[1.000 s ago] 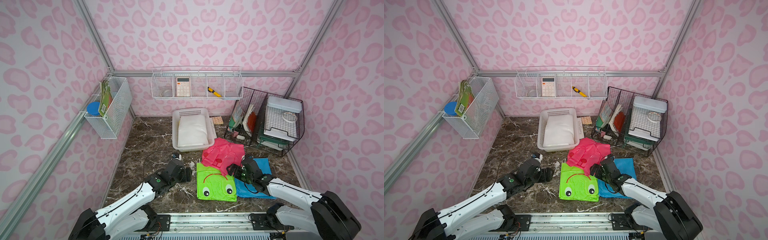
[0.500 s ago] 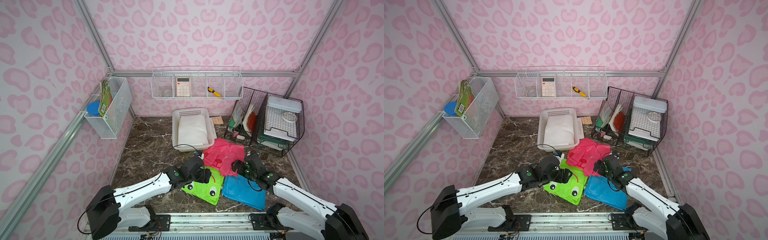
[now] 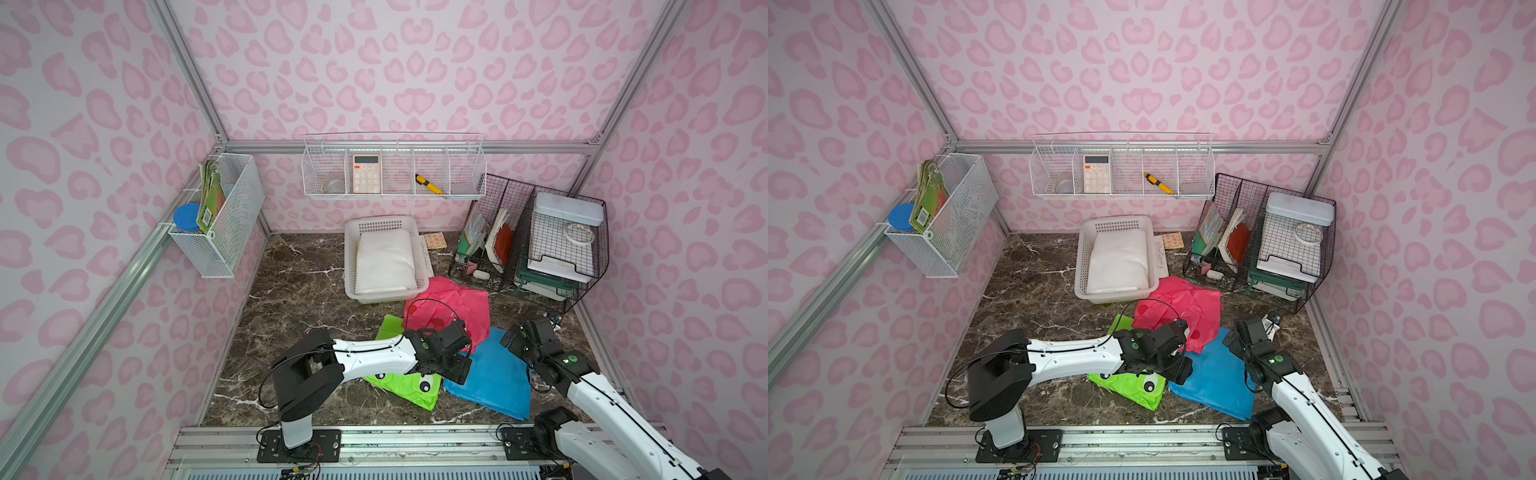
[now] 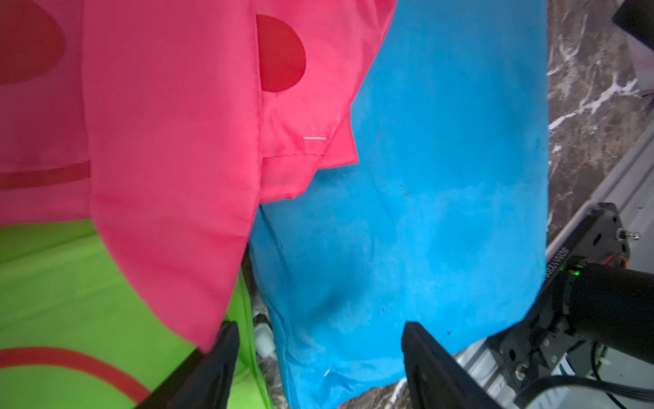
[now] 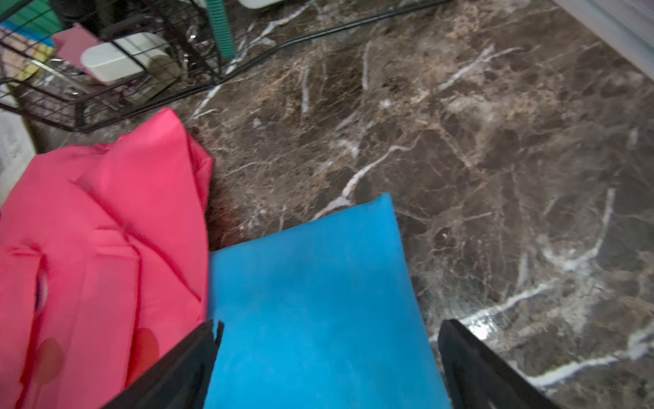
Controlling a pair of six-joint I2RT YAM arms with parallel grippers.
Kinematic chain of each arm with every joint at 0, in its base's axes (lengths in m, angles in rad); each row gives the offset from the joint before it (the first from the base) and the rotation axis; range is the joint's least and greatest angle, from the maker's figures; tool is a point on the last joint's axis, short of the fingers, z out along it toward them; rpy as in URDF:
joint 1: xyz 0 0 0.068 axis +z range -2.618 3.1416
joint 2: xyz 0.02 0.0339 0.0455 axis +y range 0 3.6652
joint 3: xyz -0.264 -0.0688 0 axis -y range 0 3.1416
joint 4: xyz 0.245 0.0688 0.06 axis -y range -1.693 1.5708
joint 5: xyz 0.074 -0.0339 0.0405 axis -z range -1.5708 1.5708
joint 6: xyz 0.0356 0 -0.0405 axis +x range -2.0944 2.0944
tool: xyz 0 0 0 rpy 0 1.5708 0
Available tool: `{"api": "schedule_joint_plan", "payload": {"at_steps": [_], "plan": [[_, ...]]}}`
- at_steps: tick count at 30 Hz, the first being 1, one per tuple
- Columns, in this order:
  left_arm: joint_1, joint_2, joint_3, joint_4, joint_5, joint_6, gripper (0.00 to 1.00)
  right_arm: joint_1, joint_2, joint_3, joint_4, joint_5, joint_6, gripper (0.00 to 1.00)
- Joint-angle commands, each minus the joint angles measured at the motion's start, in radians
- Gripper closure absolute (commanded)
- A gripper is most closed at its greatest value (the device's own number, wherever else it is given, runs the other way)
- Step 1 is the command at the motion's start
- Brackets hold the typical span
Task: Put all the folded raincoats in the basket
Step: Pick up the raincoat from the center of the board.
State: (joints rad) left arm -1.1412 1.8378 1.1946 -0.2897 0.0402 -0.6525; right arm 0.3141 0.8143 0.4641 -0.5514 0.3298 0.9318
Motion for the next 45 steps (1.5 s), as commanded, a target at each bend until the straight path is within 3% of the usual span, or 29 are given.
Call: {"api": "schedule_joint_plan", "payload": {"at_steps": [1, 16, 20, 24, 26, 29, 33, 39, 45], "plan": [[0.000, 0.032, 0.029, -0.027, -0.002, 0.002, 0.22, -0.045, 0.002, -0.035, 0.033, -0.061, -0.016, 0.01], [0.001, 0.161, 0.114, -0.070, -0.031, -0.009, 0.30, -0.136, 0.052, -0.173, 0.189, -0.231, -0.025, 0.09], [0.003, 0.185, 0.137, -0.080, -0.018, -0.006, 0.41, -0.135, 0.054, -0.192, 0.204, -0.243, -0.022, 0.14], [0.003, 0.193, 0.152, -0.080, -0.005, 0.000, 0.52, -0.137, 0.025, -0.203, 0.212, -0.254, -0.016, 0.29], [0.003, 0.194, 0.160, -0.083, 0.002, 0.003, 0.57, -0.137, 0.001, -0.208, 0.213, -0.257, -0.014, 0.45], [0.003, 0.200, 0.181, -0.095, 0.008, 0.007, 0.69, -0.137, -0.025, -0.202, 0.211, -0.260, -0.019, 0.77], [0.004, 0.200, 0.211, -0.110, 0.015, 0.012, 0.85, -0.137, -0.040, -0.170, 0.188, -0.255, -0.032, 0.97], [0.005, 0.174, 0.254, -0.149, 0.005, 0.029, 0.97, -0.137, -0.081, -0.091, 0.134, -0.237, -0.065, 1.00], [0.008, 0.157, 0.365, -0.171, 0.051, 0.048, 1.00, -0.164, -0.090, 0.097, 0.029, -0.207, -0.152, 1.00]]}}
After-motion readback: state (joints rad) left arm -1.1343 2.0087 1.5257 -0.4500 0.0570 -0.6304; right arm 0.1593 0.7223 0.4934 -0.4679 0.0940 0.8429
